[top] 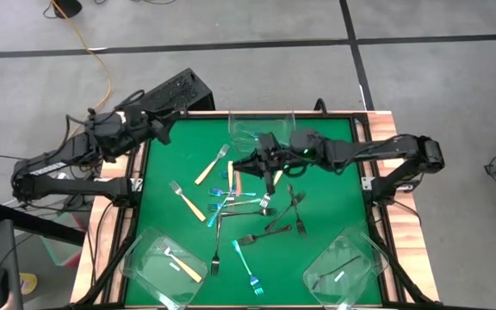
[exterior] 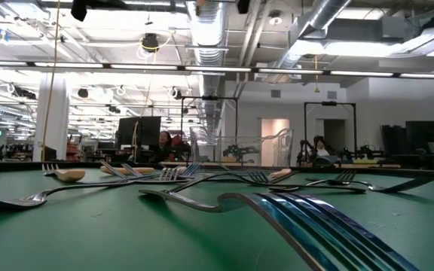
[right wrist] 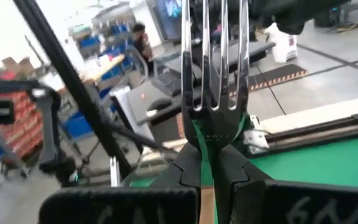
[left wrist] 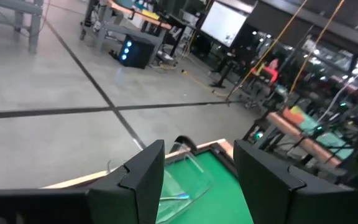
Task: Sort silverware by color (type)
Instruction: Put the orange fork into the bottom left transparent bin
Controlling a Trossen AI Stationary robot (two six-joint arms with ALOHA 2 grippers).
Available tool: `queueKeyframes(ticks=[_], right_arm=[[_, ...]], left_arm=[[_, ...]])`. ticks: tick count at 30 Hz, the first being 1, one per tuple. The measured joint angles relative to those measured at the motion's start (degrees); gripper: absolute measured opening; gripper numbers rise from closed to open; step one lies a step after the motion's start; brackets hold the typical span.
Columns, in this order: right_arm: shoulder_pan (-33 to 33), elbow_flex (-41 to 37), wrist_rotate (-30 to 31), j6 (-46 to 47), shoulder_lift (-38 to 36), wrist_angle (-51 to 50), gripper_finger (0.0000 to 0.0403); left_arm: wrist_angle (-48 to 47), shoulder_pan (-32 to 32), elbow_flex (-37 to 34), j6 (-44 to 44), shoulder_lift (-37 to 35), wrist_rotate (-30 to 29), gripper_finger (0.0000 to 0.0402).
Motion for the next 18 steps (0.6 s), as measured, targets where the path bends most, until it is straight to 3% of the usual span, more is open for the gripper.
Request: queueKeyframes(ticks=[6, 18], right_arm=[[3.1, 2.7, 1.4, 5.2, 6.2, 3.9, 0.0022], [8.7, 19.1, 0.9, 7.5, 21.1, 2.9, 0.0022]], left_arm=[[-1.0, 0.0, 0.0, 0.4, -3.1, 0.1, 0.0176], [-8.1, 0.0, 0.0, -1.5, -7.3, 2.6, 0.0176]])
